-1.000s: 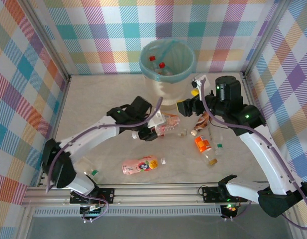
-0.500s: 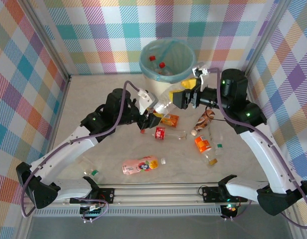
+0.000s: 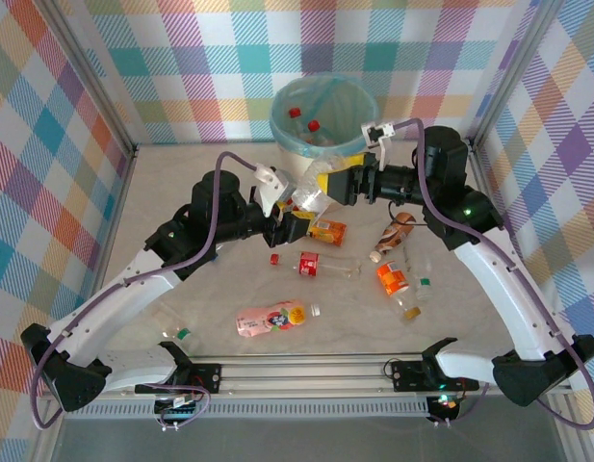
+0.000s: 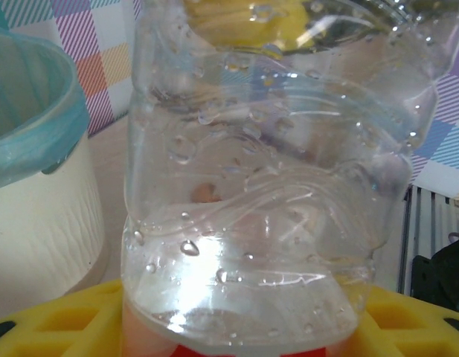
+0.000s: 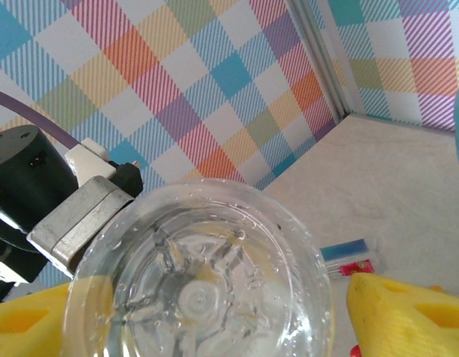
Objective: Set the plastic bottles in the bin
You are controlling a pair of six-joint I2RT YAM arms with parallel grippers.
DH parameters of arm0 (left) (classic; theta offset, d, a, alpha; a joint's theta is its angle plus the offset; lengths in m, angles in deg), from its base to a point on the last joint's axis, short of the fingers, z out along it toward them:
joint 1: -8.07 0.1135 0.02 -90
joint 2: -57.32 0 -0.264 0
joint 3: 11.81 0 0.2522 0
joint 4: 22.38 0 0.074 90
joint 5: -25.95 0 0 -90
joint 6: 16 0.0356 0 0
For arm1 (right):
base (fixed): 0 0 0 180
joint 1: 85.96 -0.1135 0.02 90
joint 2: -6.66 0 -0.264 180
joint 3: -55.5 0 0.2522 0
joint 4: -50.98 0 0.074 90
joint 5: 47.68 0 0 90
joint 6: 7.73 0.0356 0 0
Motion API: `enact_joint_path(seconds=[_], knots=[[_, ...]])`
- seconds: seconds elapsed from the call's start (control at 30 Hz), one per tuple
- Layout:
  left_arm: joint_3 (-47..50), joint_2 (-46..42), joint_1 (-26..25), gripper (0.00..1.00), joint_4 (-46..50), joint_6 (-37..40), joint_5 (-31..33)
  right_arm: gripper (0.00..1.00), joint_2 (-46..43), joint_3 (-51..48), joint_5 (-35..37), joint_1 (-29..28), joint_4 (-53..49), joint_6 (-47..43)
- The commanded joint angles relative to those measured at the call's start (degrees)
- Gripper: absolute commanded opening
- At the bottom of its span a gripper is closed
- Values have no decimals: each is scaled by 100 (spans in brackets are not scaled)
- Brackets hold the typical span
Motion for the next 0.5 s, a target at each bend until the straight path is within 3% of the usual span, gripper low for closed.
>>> enact_joint_path(seconds=[0.0,0.27,0.47], knots=[[9,-79,-27,56,-130,-41,-141,77,111,244,-120,-51,262,156],[-95,-137,-36,61,-50,-32,43,60,185,470,54,-56,-7,122],[-57,-364,-40,89,239,144,-116,54,276,862,337,-56,-191,15]])
